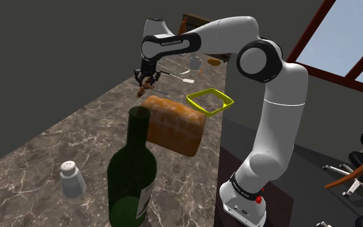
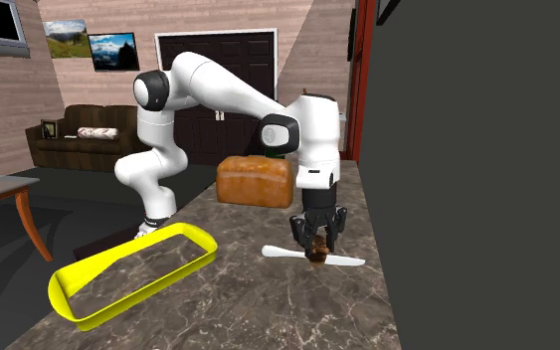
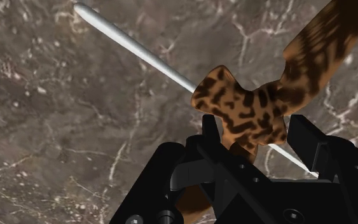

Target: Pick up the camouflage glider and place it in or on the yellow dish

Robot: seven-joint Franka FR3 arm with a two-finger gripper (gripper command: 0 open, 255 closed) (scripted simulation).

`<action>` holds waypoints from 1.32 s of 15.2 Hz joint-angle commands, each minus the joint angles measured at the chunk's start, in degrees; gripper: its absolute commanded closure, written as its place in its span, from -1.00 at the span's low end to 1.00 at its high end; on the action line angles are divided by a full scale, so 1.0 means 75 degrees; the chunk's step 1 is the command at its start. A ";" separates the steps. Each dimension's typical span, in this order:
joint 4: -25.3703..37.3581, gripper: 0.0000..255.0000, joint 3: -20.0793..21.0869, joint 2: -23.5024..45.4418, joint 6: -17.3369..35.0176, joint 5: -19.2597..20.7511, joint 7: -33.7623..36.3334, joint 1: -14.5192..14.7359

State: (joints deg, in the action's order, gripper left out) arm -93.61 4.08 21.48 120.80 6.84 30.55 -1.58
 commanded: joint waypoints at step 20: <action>0.0872 1.00 0.0024 -0.0251 -0.1118 -0.0070 -0.0110 0.0006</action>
State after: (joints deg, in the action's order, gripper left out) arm -87.87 4.27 19.50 113.14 6.36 29.88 -1.49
